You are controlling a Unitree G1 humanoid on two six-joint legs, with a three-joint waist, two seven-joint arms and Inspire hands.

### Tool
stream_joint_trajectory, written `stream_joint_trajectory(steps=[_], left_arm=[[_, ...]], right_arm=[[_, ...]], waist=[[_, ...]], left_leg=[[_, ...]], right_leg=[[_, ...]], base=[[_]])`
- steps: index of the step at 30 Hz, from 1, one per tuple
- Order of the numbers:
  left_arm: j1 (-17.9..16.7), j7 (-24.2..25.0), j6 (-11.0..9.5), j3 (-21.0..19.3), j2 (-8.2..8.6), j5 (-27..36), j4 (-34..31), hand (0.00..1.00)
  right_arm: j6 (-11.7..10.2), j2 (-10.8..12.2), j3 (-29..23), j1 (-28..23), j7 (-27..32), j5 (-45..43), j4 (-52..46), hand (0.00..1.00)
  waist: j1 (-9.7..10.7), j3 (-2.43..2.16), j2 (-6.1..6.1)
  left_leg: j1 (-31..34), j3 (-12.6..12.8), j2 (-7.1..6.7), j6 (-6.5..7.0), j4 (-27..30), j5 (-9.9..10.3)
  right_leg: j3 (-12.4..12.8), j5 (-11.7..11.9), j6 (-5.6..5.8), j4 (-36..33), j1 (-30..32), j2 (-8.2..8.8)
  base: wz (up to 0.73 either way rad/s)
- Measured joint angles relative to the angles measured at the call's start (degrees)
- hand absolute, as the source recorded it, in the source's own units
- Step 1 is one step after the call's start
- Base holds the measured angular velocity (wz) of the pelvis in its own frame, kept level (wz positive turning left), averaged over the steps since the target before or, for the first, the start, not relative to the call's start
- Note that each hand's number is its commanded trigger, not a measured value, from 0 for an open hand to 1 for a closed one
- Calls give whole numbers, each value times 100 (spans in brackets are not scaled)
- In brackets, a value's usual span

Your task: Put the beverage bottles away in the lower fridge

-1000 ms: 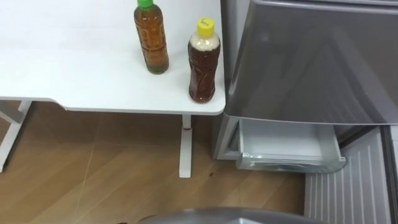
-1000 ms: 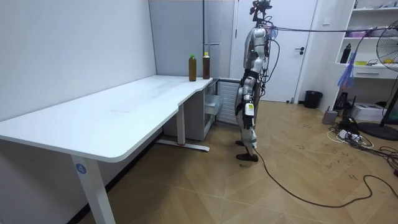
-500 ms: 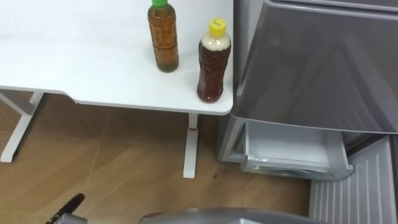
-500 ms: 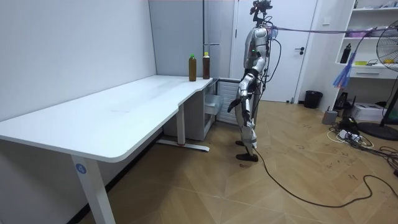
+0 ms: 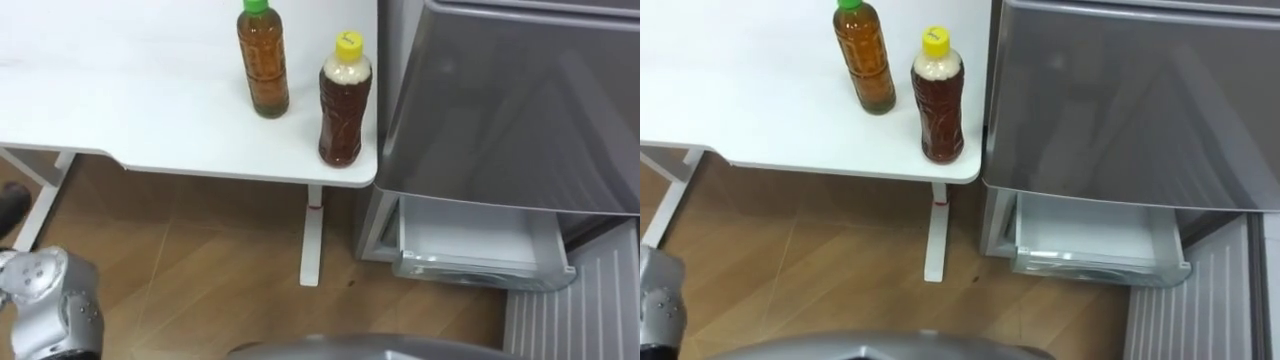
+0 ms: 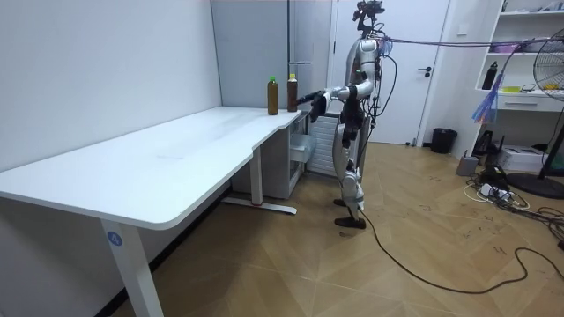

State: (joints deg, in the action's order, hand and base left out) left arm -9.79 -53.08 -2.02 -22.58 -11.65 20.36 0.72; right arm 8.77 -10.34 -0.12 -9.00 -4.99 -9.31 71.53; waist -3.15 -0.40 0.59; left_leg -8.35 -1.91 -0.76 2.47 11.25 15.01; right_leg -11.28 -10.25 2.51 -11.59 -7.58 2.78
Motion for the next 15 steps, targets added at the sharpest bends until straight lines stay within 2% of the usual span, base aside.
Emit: stream_joint_trajectory(steps=[2, 5, 8, 10, 13, 15], left_arm=[[24, 116, -3, 2, -10, -492, -554, 0], [33, 343, -26, 4, -120, -775, -1202, 0], [35, 600, -90, 76, -121, -1102, -1639, 0], [64, 839, -91, 154, -121, -1235, -1803, 0], [310, 1205, -90, 316, -121, -1303, -1945, 0], [455, 1446, -90, 459, -122, -1278, -2055, 0]], right_arm=[[-74, -23, -2, 4, -25, 31, 92, 0], [-142, -34, 6, 4, -126, 45, 183, 0], [-180, -32, 16, 9, -221, 37, 231, 0], [-177, -33, 14, 7, -240, 25, 228, 0], [-173, -37, 18, 19, -329, 27, 228, 0], [-172, -47, 88, 53, -402, 58, 233, 0]], waist=[[7, 0, 2], [58, 8, -8], [152, 18, -16], [165, 22, -21], [159, 65, -24], [157, 77, -16]], left_leg=[[2, 10, 2, 0, 5, 0], [-22, 6, 2, -1, 4, 0], [-4, -52, -14, -1, 5, 0], [8, -63, -11, -2, 7, -1], [43, -74, -10, -5, 24, -2], [65, -68, -9, -5, 34, -2]], right_leg=[[5, 0, 0, 3, 2, -2], [-7, 0, 0, 43, -45, 0], [-40, 0, 0, 99, -71, 5], [-45, 0, 0, 100, -65, 0], [-47, 1, -2, 115, -53, -3], [-48, 2, -3, 114, -33, -1]], base=[[0], [0], [7], [5], [1], [0]])
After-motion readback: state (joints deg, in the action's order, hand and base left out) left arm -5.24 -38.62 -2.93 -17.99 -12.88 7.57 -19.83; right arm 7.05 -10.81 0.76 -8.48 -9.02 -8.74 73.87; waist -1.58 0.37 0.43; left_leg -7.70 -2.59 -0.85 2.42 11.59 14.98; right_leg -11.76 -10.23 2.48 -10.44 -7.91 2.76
